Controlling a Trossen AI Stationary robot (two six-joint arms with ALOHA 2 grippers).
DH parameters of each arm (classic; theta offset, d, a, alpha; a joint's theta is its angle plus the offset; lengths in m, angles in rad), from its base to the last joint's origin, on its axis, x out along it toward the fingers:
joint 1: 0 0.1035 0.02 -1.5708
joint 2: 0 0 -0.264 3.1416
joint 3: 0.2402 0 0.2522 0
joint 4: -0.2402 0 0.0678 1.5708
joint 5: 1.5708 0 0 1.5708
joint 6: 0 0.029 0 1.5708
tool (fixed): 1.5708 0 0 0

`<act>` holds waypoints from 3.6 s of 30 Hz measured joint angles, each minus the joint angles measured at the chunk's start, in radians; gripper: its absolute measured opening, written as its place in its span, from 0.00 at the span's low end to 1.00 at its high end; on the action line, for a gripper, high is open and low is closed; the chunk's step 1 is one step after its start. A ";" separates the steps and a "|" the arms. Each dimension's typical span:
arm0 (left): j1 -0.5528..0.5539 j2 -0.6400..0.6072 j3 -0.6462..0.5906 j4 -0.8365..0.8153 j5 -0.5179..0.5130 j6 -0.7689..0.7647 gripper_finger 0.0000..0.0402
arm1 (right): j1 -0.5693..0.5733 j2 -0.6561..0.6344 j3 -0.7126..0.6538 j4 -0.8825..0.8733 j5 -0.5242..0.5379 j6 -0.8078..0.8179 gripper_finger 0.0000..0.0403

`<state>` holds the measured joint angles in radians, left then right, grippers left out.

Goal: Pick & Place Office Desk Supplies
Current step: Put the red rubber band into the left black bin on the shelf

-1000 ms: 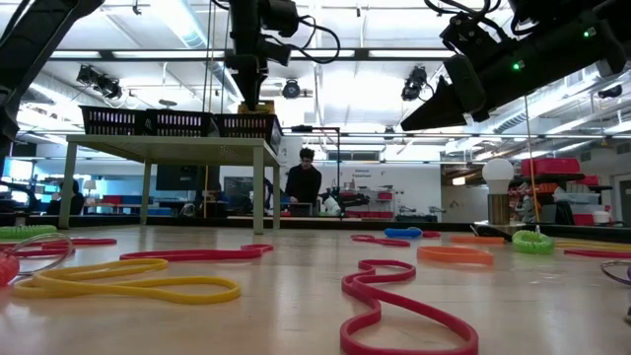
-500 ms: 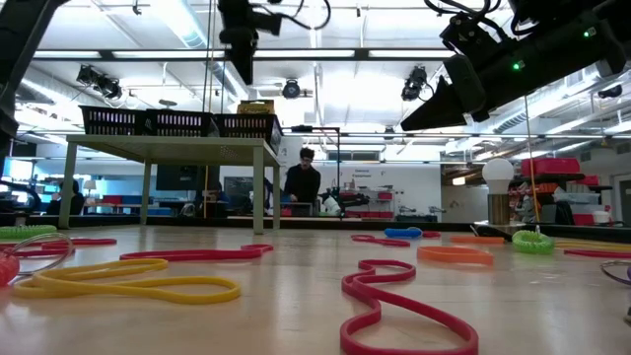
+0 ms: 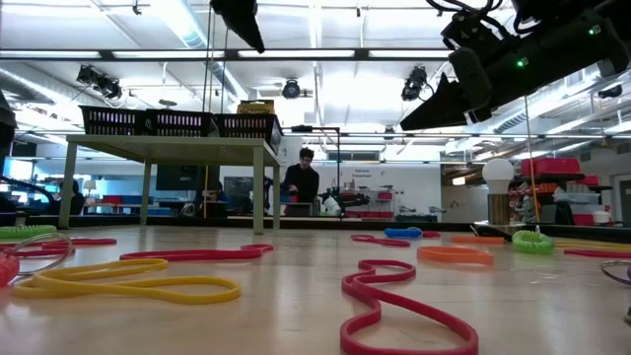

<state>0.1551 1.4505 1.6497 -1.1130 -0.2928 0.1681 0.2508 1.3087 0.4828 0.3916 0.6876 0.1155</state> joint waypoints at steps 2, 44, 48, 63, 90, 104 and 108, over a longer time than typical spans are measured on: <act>-0.063 -0.069 -0.161 0.152 0.000 -0.028 0.02 | 0.000 0.000 0.000 0.000 0.000 0.000 0.03; -0.689 0.358 -0.550 0.770 -0.092 -0.901 0.22 | 0.083 0.014 0.001 0.059 -0.038 0.095 0.03; -0.684 0.466 -0.479 0.770 -0.137 -0.912 0.29 | 0.083 0.014 0.001 0.053 -0.037 0.095 0.03; -0.664 0.578 -0.387 0.612 -0.096 -0.922 0.30 | 0.082 0.014 0.001 0.038 -0.036 0.097 0.03; -0.584 -0.008 -0.392 0.137 -0.365 -0.892 0.01 | 0.082 0.014 0.001 0.040 -0.036 0.088 0.03; -0.356 -0.282 -0.328 -0.037 -0.544 -0.755 0.01 | 0.082 0.014 0.001 0.041 -0.036 0.089 0.03; -0.264 -0.276 -0.219 -0.127 -0.615 -0.676 0.02 | 0.082 0.014 0.001 0.041 -0.036 0.089 0.03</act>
<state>-0.1088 1.1745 1.4303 -1.2401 -0.9082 -0.5080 0.3325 1.3228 0.4835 0.4328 0.6515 0.2047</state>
